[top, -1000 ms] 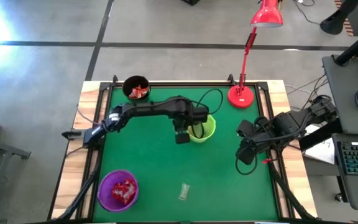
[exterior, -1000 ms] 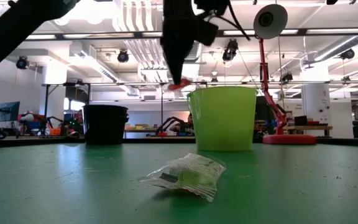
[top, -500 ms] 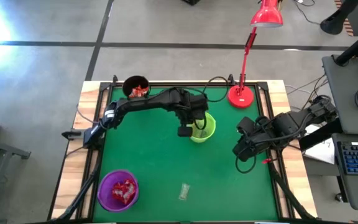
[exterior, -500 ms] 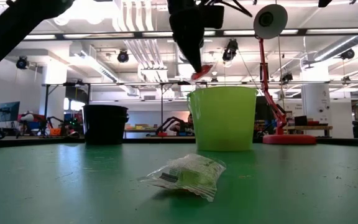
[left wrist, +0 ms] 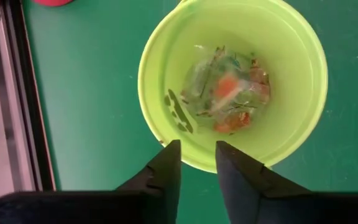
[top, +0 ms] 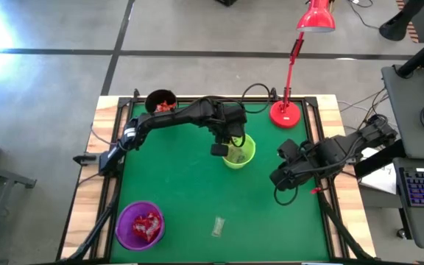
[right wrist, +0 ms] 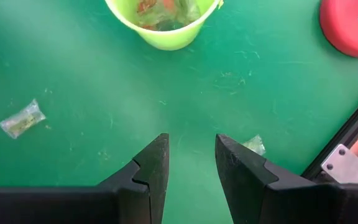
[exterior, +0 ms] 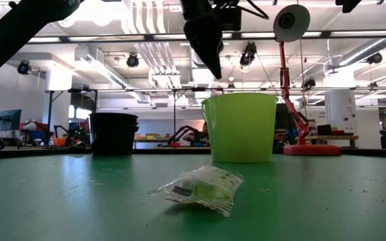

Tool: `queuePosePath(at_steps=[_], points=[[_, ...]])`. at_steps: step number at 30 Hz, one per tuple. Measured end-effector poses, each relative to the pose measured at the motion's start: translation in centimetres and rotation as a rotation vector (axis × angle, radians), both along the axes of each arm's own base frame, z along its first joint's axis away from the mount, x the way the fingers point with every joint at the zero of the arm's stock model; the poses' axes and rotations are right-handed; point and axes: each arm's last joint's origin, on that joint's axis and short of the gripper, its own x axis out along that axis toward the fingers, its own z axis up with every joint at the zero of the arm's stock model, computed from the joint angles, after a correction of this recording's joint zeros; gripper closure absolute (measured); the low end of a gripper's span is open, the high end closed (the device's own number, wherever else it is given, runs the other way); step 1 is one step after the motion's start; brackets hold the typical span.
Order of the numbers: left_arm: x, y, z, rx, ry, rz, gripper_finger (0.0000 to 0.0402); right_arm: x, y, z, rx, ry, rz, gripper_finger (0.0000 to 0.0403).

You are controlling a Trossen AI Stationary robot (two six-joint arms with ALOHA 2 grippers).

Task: Sort candy
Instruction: Put the red gummy into the green bucket, then put the green gummy into the green bucket

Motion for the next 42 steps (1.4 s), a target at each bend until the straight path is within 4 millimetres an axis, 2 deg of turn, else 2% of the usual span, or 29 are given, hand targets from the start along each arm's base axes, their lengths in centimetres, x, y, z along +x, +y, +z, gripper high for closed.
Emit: queuePosePath(at_steps=[6, 11, 14, 17, 23, 31, 37, 42], points=[[-0.7, -0.2, 0.3, -0.014, 0.045, 0.015, 0.0289, 0.3, 0.0, -0.2, -0.022, 0.007, -0.005, 0.0282], [-2.1, -0.8, 0.6, -0.086, 0.138, 0.054, 0.0285, 0.8, 0.3, -0.7, -0.06, 0.05, 0.117, 0.0282], [-2.3, -1.6, 0.6, -0.159, 0.159, 0.048, 0.0285, 1.1, 0.5, -0.9, -0.093, 0.079, 0.235, 0.0282], [-2.7, -2.7, 0.6, -0.216, 0.199, 0.043, 0.0285, 1.6, 0.7, -1.2, -0.104, 0.087, 0.278, 0.0282], [-2.7, -5.5, 0.6, -0.226, 0.218, 0.022, 0.0285, 2.0, 0.9, -1.5, -0.107, 0.096, 0.264, 0.0282], [-3.1, -8.6, 1.3, -0.227, 0.207, -0.022, 0.0285, 2.4, 1.0, -2.0, -0.089, 0.094, 0.155, 0.0278], [-3.9, -8.9, 2.7, -0.214, 0.172, -0.023, 0.0285, 2.6, 1.4, -2.8, 0.007, 0.144, 0.095, 0.0243], [-4.9, -8.8, 4.3, -0.199, 0.128, 0.013, 0.0285, 2.6, 1.4, -3.9, 0.0, 0.196, 0.015, 0.0211]])
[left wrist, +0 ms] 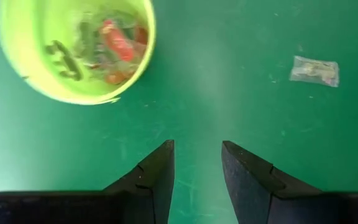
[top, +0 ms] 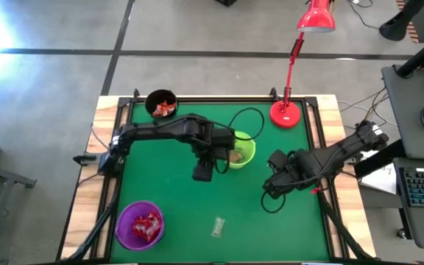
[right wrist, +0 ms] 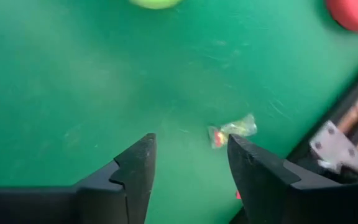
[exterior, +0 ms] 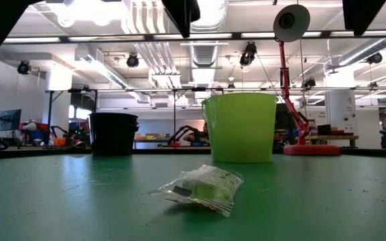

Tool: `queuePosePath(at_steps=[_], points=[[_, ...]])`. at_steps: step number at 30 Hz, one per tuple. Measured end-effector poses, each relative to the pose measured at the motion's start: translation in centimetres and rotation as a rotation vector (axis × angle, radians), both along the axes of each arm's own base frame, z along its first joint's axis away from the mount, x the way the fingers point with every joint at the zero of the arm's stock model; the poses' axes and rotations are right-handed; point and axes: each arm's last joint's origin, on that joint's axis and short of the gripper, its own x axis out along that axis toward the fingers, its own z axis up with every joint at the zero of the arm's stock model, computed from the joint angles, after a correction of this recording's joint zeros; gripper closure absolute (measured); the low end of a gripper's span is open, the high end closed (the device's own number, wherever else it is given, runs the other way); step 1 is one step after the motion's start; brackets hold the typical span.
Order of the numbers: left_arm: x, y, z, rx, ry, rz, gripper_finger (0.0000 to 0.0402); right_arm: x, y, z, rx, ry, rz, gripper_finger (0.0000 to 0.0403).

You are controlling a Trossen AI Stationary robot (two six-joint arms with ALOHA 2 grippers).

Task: Sort candy
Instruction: Put the green gummy into the green bucket

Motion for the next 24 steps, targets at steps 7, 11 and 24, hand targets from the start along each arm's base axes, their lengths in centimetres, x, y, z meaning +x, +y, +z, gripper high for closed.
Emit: queuePosePath(at_steps=[7, 11, 24], points=[[-1.7, 0.1, 2.4, 0.016, -0.064, 0.04, 0.0285, -0.7, -0.4, -3.0, -0.078, 0.021, -0.315, 0.0202], [-2.3, 0.1, 3.1, 0.015, -0.084, 0.041, 0.0285, -1.6, -0.8, -5.4, -0.114, 0.08, -0.467, 0.0202], [-2.4, 0.1, 3.2, 0.016, -0.089, 0.036, 0.0285, -4.2, -2.2, -11.4, -0.281, 0.083, -0.797, 0.0202]])
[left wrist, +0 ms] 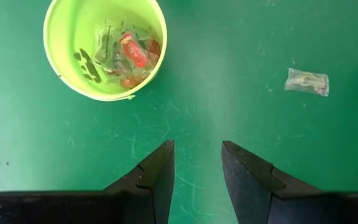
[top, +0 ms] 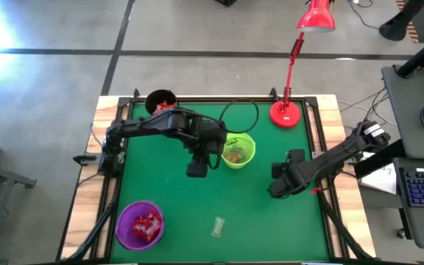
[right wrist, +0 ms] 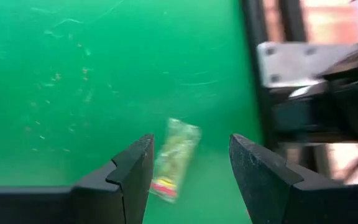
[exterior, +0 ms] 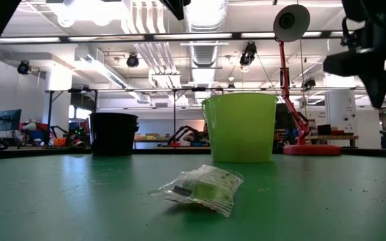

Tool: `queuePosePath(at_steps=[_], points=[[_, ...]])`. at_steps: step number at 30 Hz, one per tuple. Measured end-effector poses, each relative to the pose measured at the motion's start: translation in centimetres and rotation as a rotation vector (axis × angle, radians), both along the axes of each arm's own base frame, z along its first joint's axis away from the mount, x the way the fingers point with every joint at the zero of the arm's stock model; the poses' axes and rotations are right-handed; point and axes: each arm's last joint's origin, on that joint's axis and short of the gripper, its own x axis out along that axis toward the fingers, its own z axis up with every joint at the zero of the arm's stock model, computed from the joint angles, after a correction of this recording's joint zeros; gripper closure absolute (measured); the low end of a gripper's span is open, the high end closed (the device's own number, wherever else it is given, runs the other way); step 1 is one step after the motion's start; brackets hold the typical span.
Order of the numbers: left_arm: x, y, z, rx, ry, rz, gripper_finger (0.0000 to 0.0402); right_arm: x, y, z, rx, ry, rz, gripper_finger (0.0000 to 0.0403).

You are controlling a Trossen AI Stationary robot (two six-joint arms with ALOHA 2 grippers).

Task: Sort candy
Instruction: Put the green gummy into the green bucket

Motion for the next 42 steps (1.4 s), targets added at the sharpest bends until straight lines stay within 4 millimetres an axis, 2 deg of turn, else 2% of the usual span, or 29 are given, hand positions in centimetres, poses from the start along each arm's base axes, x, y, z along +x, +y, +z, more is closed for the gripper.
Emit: queuePosePath(at_steps=[7, 15, 30, 36, 42], points=[[0.0, 0.0, 0.0, 0.006, 0.001, -0.019, 0.0285, -0.2, -0.2, -3.4, 0.005, -0.116, -0.039, 0.0202], [0.0, 0.0, 0.0, 0.006, 0.001, -0.018, 0.0285, -0.7, -0.2, -4.5, 0.047, -0.091, -0.073, 0.0202], [0.0, 0.0, -0.1, 0.003, 0.002, -0.014, 0.0285, -1.6, -0.5, -7.5, 0.13, -0.114, -0.063, 0.0205], [0.1, 0.0, -0.1, 0.003, 0.002, -0.013, 0.0285, -2.0, -0.7, -8.8, 0.141, -0.163, -0.054, 0.025], [0.1, 0.0, -0.1, 0.001, 0.003, -0.011, 0.0285, -1.9, -0.7, -8.8, 0.147, -0.163, -0.019, 0.0329]])
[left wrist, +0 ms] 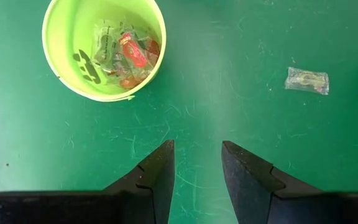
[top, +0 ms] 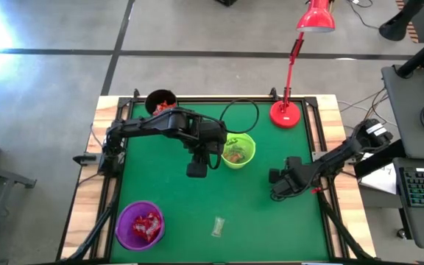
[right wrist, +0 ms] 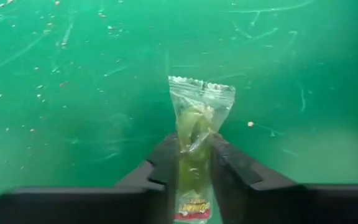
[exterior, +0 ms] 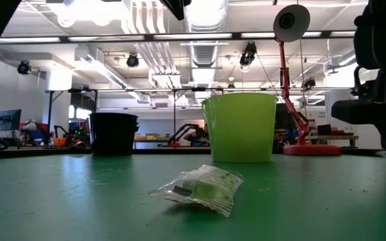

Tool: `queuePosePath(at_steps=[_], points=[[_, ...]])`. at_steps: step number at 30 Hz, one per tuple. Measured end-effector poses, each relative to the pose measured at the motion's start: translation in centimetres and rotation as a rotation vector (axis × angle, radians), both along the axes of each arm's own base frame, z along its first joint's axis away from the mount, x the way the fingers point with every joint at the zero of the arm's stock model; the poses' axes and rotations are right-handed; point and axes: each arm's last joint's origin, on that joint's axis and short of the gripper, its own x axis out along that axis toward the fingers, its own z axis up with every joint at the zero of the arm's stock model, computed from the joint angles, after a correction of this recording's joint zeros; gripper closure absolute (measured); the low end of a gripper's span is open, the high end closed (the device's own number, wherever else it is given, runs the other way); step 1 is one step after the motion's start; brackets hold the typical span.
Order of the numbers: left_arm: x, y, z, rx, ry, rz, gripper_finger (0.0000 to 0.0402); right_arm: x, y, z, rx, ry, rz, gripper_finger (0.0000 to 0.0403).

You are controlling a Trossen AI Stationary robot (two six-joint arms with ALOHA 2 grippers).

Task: Sort candy
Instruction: Put the green gummy into the green bucket

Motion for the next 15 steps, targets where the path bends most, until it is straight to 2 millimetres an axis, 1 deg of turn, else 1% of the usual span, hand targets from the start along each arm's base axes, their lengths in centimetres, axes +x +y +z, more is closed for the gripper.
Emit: queuePosePath(at_steps=[3, 5, 9, 12, 15], points=[[0.0, 0.0, 0.0, 0.0, 0.0, 0.0, 0.0285, 0.2, 0.1, 0.2, 0.002, 0.003, 0.031, 0.0373], [0.0, 0.0, 0.0, 0.0, 0.0, 0.0, 0.0285, 0.4, 0.2, 0.4, 0.008, 0.006, 0.054, 0.0387], [0.0, 0.0, 0.0, 0.0, 0.0, 0.0, 0.0285, 1.0, 0.6, 1.4, 0.052, 0.04, 0.111, 0.039], [0.0, 0.0, 0.0, 0.0, 0.0, 0.0, 0.0285, 1.6, 0.9, 2.7, 0.052, 0.039, 0.159, 0.039], [0.0, 0.0, 0.0, -0.002, 0.0, 0.005, 0.0285, 2.1, 1.2, 4.4, 0.04, 0.041, 0.199, 0.039]])
